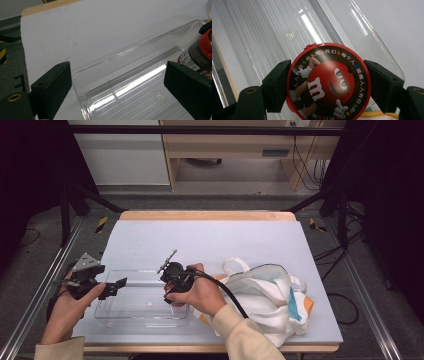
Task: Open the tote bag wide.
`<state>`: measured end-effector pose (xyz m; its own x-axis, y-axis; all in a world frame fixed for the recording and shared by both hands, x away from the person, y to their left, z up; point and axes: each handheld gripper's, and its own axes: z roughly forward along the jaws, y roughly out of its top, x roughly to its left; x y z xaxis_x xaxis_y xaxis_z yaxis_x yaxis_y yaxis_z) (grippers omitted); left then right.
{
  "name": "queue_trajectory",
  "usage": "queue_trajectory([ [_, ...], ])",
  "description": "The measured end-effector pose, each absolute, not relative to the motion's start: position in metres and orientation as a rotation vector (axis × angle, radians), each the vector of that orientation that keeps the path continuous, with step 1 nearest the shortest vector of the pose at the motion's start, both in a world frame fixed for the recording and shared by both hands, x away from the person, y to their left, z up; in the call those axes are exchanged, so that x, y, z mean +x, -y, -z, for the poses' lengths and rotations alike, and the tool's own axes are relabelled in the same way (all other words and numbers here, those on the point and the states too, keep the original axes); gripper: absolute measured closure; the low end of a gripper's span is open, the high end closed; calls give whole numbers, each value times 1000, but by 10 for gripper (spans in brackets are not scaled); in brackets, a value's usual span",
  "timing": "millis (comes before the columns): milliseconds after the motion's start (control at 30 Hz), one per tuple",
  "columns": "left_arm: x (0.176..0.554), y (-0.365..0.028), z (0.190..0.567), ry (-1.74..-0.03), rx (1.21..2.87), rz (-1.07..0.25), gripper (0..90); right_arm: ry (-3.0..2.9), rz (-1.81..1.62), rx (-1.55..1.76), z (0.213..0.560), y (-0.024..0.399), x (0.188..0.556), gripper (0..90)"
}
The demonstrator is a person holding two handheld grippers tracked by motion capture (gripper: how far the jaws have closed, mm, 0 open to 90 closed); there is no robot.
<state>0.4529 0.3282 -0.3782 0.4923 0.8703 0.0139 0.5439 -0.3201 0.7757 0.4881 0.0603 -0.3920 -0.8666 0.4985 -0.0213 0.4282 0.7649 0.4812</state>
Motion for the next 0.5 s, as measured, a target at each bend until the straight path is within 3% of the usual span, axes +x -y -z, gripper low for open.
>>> queue_trajectory([
  [500, 453, -327, 379, -1156, 2013, -566, 80, -2818, -700, 746, 400, -62, 489, 257],
])
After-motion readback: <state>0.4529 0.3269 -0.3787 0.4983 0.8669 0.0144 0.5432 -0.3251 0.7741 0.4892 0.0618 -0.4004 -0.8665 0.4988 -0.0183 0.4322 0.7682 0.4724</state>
